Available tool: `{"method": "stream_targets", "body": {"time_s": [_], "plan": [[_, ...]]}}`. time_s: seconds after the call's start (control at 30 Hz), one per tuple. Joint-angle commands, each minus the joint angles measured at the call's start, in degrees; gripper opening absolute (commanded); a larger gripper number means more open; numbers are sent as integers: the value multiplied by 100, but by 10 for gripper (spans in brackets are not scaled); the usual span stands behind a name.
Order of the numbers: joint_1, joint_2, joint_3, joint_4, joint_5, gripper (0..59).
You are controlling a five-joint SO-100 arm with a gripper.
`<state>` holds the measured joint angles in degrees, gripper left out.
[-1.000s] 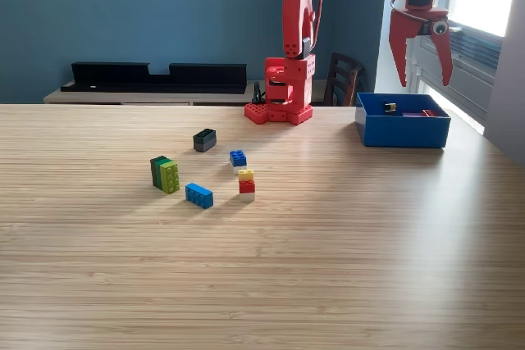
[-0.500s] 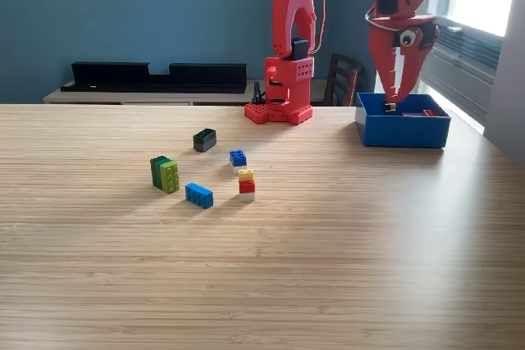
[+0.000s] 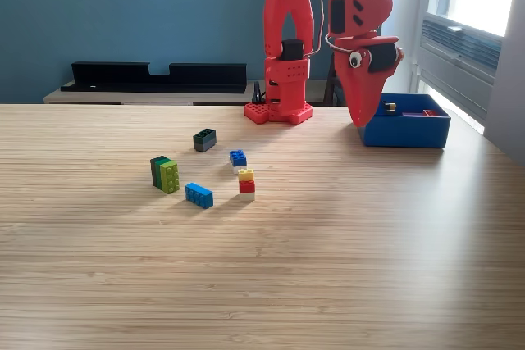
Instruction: Grasp a lego block and put it in the bin.
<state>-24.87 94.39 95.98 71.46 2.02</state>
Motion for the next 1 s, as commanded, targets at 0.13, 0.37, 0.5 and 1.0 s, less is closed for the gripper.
{"method": "stream_targets", "body": {"time_s": [0.13,0.37,0.5,1.0], "plan": [[53,492,-79,-141,-9,1],[272,492,-70,-281,79,1],[527,492,-70,-413,123,1],[1995,492,439,-1415,-9,1]]}}
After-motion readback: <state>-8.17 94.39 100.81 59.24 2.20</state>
